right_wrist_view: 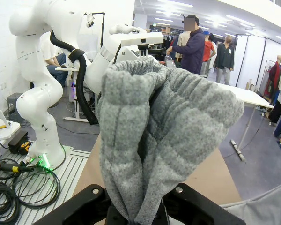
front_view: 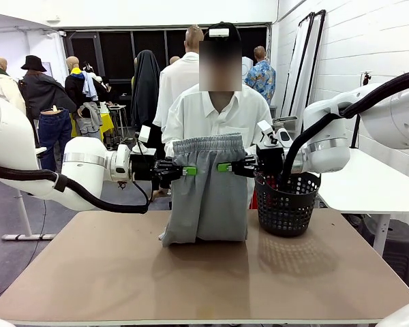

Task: Fold the training pants.
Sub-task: Release the ends of the Training pants and then grab the overlapped ends.

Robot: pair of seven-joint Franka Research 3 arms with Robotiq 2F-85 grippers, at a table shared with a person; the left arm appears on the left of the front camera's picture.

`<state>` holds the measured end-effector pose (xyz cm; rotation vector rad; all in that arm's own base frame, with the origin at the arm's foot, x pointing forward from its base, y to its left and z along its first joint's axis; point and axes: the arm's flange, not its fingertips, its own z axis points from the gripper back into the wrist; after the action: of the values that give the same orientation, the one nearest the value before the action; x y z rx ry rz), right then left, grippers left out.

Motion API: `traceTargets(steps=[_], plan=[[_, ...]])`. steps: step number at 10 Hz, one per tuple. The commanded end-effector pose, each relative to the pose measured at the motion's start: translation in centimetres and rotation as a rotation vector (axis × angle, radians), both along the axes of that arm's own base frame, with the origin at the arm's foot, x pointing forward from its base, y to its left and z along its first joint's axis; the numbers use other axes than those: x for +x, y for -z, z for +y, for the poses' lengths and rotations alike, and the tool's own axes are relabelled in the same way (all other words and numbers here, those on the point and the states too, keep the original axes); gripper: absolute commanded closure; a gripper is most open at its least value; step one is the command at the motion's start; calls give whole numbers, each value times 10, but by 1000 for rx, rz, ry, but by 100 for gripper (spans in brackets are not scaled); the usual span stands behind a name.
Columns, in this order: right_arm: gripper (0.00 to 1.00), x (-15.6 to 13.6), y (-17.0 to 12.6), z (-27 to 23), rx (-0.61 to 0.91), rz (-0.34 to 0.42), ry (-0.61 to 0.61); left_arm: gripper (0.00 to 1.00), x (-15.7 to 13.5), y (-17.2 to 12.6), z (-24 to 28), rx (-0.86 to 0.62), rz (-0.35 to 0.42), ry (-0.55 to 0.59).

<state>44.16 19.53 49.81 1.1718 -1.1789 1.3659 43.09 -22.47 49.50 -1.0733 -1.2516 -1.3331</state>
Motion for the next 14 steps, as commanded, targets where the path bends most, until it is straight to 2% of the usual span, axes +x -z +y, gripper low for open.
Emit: traceTargets(steps=[1, 14], plan=[[100, -1, -1, 1, 1, -6, -2, 100, -1, -2, -1, -18, 7, -4], [100, -1, -1, 1, 1, -6, -2, 100, -1, -2, -1, -18, 7, -4]])
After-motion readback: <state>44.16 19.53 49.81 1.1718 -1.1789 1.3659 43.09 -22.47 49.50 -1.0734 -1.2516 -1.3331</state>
